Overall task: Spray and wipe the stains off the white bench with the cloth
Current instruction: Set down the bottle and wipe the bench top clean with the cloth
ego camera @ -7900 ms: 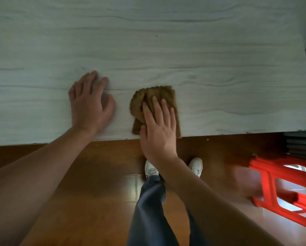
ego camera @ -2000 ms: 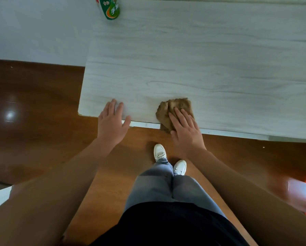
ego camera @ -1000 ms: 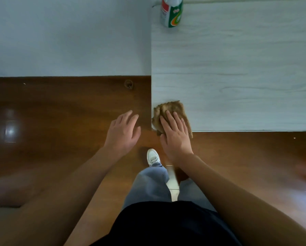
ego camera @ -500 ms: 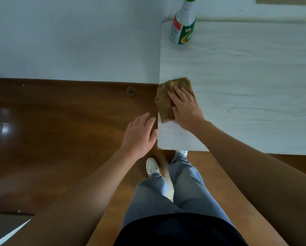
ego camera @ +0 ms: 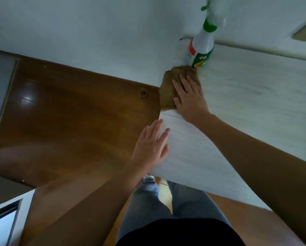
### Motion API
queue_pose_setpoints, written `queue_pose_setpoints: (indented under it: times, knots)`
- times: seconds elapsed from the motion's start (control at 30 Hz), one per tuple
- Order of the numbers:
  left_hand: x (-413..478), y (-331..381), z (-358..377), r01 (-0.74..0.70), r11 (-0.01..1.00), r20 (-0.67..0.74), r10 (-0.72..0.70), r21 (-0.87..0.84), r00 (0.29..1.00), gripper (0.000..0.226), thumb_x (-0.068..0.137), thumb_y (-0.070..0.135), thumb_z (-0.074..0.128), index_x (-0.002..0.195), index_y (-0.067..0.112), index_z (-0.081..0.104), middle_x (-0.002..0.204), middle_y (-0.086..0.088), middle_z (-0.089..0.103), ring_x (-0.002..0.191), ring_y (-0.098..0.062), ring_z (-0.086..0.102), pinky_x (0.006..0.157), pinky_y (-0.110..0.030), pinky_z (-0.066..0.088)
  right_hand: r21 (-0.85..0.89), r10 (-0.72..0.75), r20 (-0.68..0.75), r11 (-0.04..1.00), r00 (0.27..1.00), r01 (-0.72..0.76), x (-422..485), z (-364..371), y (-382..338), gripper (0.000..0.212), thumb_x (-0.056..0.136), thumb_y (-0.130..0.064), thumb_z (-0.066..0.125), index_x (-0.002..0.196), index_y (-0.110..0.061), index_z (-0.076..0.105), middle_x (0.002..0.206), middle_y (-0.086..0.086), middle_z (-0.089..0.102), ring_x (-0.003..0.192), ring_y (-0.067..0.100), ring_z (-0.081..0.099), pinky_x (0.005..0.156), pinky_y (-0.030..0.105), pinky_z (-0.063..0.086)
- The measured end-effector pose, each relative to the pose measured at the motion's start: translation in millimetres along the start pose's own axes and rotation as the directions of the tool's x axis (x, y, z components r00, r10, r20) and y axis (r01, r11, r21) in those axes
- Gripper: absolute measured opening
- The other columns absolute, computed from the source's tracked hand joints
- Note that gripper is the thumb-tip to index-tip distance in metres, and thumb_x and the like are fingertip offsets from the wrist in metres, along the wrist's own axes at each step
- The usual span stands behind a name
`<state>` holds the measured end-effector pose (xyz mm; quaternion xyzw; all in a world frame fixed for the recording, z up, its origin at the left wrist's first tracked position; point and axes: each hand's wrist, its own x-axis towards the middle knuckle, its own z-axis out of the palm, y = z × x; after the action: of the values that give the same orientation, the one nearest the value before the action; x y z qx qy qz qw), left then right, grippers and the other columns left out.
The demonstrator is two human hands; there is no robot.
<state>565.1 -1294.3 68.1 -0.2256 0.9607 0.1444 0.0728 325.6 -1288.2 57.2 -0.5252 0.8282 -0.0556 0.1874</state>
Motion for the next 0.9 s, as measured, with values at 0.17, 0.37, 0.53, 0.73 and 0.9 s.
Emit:
queue_pose_setpoints:
  times: [0.17,0.37,0.53,0.73,0.9]
  knots:
    - [1.2,18.7,7.9,-0.041,0.999,0.024,0.042,-0.034,0.999,0.05,0.104,0.043,0.047,0.147,0.018,0.05,0.163,-0.016,0.036,0.152,-0.031,0.034,0.122,-0.043,0.035,0.022,-0.003,-0.009,1.0,1.0,0.003,-3.8,0.6,1.4,0.061,0.102,-0.038,0.039,0.159,-0.022,0.021,0.167,0.005,0.016,0.155,0.026,0.009,0.124,0.041,0.004]
    - [-0.9,15.6,8.6,-0.062,0.998,0.06,0.061,0.002,0.996,0.055,0.104,0.042,0.047,0.153,0.018,0.04,0.167,-0.017,0.026,0.156,-0.032,0.025,0.125,-0.046,0.03,0.049,0.076,-0.038,0.996,0.996,-0.074,-44.1,10.6,1.8,0.062,0.101,-0.036,0.042,0.159,-0.021,0.023,0.167,0.006,0.018,0.154,0.025,0.011,0.125,0.04,0.005]
    - [-1.8,9.7,12.5,-0.111,0.994,0.078,0.11,-0.002,0.991,0.059,0.104,0.04,0.048,0.157,0.017,0.034,0.168,-0.019,0.023,0.157,-0.035,0.02,0.126,-0.051,0.029,0.087,0.252,-0.06,0.965,0.966,-0.246,-119.5,26.8,1.4,0.063,0.102,-0.035,0.041,0.16,-0.023,0.019,0.168,0.002,0.012,0.155,0.022,0.005,0.126,0.038,0.003]
    - [-1.2,10.9,7.5,-0.082,0.996,0.1,0.085,-0.036,0.991,0.061,0.104,0.042,0.044,0.158,0.015,0.033,0.169,-0.018,0.02,0.158,-0.034,0.016,0.128,-0.049,0.022,0.155,0.412,-0.057,0.904,0.91,-0.399,-213.0,54.7,-18.6,0.064,0.1,-0.031,0.045,0.159,-0.02,0.023,0.168,0.002,0.014,0.155,0.023,0.007,0.126,0.044,0.012]
    - [-3.1,11.1,1.7,-0.116,0.993,0.124,0.115,0.0,0.986,0.064,0.105,0.041,0.047,0.16,0.015,0.029,0.17,-0.018,0.015,0.159,-0.033,0.011,0.128,-0.043,0.014,0.191,0.492,-0.016,0.856,0.87,-0.48,-257.2,66.5,-34.8,0.066,0.1,-0.031,0.044,0.16,-0.021,0.018,0.169,0.001,0.008,0.156,0.022,0.0,0.127,0.044,0.008]
